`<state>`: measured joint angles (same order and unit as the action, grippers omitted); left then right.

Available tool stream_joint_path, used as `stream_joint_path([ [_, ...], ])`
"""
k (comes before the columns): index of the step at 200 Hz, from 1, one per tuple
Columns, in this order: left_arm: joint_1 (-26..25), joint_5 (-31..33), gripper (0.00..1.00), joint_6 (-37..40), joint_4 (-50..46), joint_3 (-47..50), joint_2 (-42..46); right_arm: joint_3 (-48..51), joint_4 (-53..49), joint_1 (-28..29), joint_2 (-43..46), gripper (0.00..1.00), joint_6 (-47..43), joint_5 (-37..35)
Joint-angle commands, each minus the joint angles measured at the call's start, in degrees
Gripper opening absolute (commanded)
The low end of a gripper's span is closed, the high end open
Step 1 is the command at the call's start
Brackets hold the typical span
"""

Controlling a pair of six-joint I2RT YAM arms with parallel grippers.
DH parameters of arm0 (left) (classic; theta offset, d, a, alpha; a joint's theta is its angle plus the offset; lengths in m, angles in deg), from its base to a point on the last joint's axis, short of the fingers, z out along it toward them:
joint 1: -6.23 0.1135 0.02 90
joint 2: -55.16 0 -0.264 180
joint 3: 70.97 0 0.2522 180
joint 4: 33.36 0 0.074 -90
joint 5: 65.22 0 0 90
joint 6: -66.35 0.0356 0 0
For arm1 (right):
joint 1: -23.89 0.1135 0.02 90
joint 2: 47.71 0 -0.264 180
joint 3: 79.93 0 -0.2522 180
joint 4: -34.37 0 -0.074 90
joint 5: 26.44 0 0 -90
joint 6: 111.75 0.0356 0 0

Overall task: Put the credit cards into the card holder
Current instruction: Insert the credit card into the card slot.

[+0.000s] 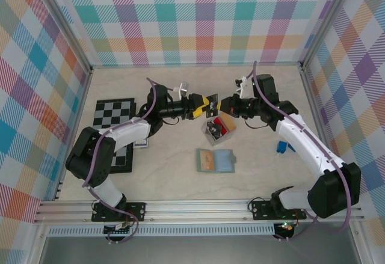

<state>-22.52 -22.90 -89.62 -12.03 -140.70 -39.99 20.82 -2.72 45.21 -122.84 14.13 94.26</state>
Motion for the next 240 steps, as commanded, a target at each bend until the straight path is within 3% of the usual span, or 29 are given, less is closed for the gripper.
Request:
stream_joint_path([
  [1, -0.3, -2.0, 0.44, 1.1, 2.7, -0.4, 2.4, 0.9, 2.7, -0.6, 1.4, 0.0, 1.5, 2.8],
  [87, -0.3, -2.4, 0.0, 3.1, 1.1, -0.1, 4.3, 3.8, 3.4, -1.3, 1.2, 0.03, 2.1, 3.5],
  [107, -0.5, -0.8, 0.0, 7.1, -6.9, -0.2, 5.2, 4.5, -1.6, -1.3, 2.0, 0.12, 0.4, -1.6],
  [120, -1.2, 2.1, 0.0, 11.2, -14.5, 0.4, 6.8, 5.5, -7.6, -1.3, 2.3, 0.24, -2.0, -8.0],
  [145, -4.5, 14.9, 0.0, 16.7, -29.8, 3.6, 10.0, 11.2, -13.6, -1.0, 2.1, 0.44, -5.0, -15.5],
  [192, -14.9, 24.1, 0.0, 13.3, -26.6, 12.3, 10.4, 22.1, -11.0, 0.6, 2.2, 0.66, -6.1, -15.4],
  [212, -18.6, 28.4, 0.0, 12.7, -25.7, 15.2, 10.0, 23.7, -8.7, 0.9, 0.5, 0.68, -6.9, -12.4],
  [240, -20.6, 29.8, 0.0, 9.1, -17.4, 20.1, 8.8, 23.9, -6.3, 1.9, -2.2, 0.7, -6.9, -12.0],
])
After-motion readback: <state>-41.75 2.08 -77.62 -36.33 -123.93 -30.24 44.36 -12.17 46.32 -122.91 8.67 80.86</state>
